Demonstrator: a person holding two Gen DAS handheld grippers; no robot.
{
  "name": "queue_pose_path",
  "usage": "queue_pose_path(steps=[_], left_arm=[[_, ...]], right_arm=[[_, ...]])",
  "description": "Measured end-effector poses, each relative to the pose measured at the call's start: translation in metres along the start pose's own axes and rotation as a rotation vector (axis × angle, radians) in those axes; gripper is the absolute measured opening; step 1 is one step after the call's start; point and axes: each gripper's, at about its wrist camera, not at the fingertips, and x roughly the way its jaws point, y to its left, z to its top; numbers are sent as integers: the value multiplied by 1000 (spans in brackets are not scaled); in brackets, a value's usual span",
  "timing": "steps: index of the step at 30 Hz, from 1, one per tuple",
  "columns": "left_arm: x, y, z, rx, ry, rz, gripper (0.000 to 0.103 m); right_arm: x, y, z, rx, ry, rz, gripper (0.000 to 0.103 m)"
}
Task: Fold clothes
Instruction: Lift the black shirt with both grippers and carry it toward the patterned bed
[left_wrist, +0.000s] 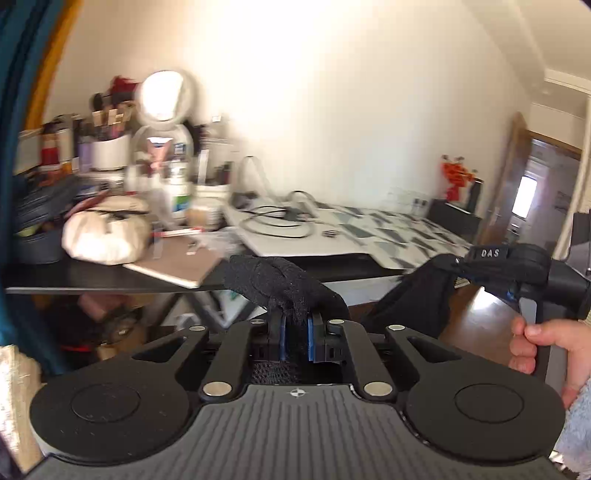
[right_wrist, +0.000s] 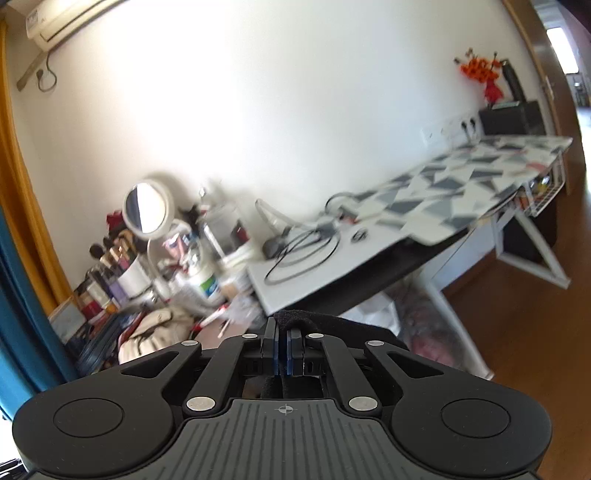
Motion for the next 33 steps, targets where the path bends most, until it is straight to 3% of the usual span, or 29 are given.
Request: queue_pose_path(steps=[10,16,25,33], left_arm=[[61,-230,2,74,23,-136,11],[113,-338,-3,83,41,-293,11],[180,-443,0,129,53,-480,11],[273,-497,12,120,98,-595,11]], right_arm=[[-132,-201,104,28,-118,13,3],[-204,-316,157,44,-197,-97,3],[-267,-422,205,34,-333,-246,3],[-244,-497,253,24,-391,-346,3]])
